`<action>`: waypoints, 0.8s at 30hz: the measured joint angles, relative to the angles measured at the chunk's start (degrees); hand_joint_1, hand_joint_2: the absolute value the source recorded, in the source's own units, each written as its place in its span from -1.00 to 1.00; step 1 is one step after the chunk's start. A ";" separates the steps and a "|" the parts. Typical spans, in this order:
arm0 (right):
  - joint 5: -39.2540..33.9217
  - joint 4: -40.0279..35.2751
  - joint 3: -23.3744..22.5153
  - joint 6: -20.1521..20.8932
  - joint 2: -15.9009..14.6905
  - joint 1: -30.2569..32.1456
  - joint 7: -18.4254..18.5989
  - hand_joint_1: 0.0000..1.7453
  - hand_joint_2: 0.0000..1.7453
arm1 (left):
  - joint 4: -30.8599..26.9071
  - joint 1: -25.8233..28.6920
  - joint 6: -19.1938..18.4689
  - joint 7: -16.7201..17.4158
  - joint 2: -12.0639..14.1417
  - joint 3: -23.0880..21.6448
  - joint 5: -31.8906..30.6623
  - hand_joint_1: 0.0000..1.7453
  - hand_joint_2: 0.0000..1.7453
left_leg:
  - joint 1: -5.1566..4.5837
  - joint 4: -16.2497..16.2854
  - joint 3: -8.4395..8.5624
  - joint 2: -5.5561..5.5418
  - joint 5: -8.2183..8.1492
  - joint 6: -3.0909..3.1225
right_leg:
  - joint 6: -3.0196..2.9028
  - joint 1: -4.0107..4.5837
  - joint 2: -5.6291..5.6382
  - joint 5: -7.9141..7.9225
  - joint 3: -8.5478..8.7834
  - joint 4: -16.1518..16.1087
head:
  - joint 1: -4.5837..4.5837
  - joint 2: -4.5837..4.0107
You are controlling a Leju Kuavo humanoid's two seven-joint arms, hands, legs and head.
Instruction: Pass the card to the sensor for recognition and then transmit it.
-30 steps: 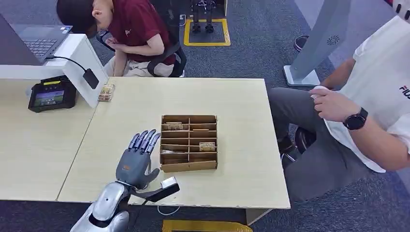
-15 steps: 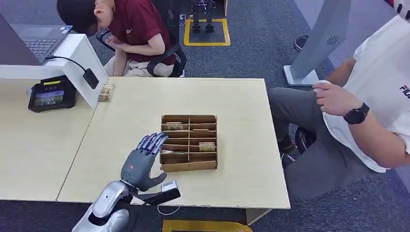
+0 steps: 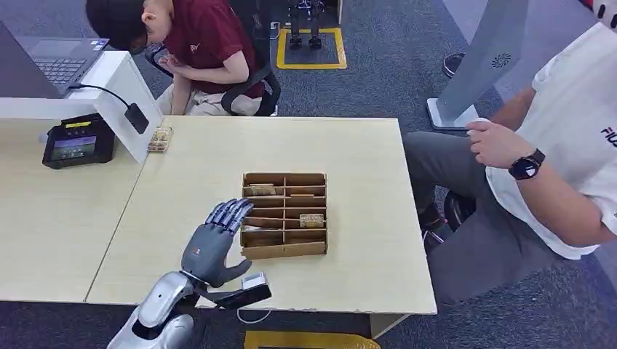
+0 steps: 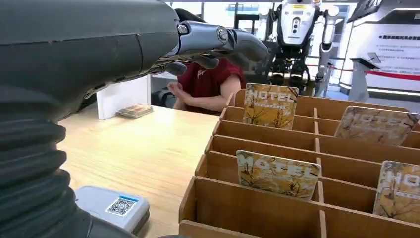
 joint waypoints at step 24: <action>0.00 0.00 0.24 0.04 0.13 -0.33 -0.77 -1.00 1.00 | 1.84 -3.51 -1.55 1.64 -2.89 -4.72 -0.59 -1.00 1.00 | -0.01 0.00 0.01 0.00 0.00 0.00 | 0.00 0.00 0.00 0.00 -0.01 0.00 | 0.00 0.00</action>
